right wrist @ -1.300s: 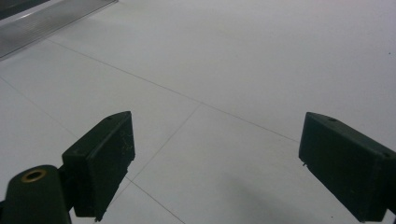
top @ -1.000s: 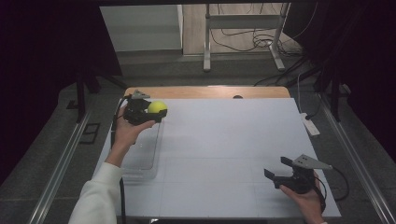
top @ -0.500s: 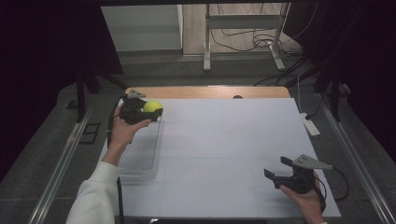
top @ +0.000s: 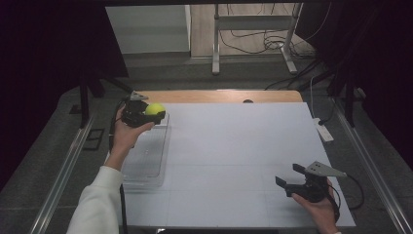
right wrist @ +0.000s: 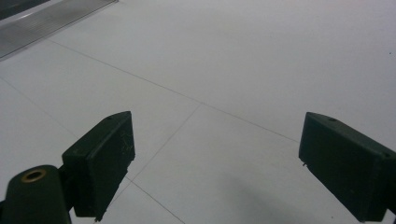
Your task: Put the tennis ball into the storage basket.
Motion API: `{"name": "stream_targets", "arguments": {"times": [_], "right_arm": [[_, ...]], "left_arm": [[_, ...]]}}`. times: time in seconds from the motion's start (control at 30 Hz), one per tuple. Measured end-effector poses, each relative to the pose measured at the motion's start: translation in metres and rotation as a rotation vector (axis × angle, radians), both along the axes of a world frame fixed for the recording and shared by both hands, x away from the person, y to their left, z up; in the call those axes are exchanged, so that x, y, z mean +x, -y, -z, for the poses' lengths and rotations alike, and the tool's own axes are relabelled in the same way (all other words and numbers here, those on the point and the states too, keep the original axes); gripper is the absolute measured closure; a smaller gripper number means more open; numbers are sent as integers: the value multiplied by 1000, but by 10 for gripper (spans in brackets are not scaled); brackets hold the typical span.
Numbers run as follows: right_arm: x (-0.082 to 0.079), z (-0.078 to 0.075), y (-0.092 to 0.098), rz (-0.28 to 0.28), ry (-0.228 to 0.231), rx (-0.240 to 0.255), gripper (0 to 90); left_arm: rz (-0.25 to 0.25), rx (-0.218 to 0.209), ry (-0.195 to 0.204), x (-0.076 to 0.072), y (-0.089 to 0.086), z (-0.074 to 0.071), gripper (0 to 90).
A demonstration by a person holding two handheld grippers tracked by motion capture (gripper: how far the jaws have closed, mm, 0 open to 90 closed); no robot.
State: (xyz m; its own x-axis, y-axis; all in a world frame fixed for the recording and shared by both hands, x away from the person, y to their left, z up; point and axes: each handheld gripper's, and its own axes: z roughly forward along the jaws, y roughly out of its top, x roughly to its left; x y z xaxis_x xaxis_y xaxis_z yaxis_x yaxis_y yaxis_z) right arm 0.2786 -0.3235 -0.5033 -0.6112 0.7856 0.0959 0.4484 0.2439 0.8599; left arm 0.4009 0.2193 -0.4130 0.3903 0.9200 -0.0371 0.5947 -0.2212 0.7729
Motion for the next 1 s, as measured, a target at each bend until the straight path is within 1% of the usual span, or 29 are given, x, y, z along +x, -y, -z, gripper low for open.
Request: {"name": "stream_targets", "arguments": {"times": [0.53,0.67,1.0], "right_arm": [[0,0,0,1,-2,0,109],[0,1,0,-1,-2,1,109],[1,1,0,-1,-2,1,109]], "left_arm": [[-60,6,-14,11,-13,3,271],[-78,11,-24,14,-18,6,271],[-117,15,-31,16,-29,7,271]]}}
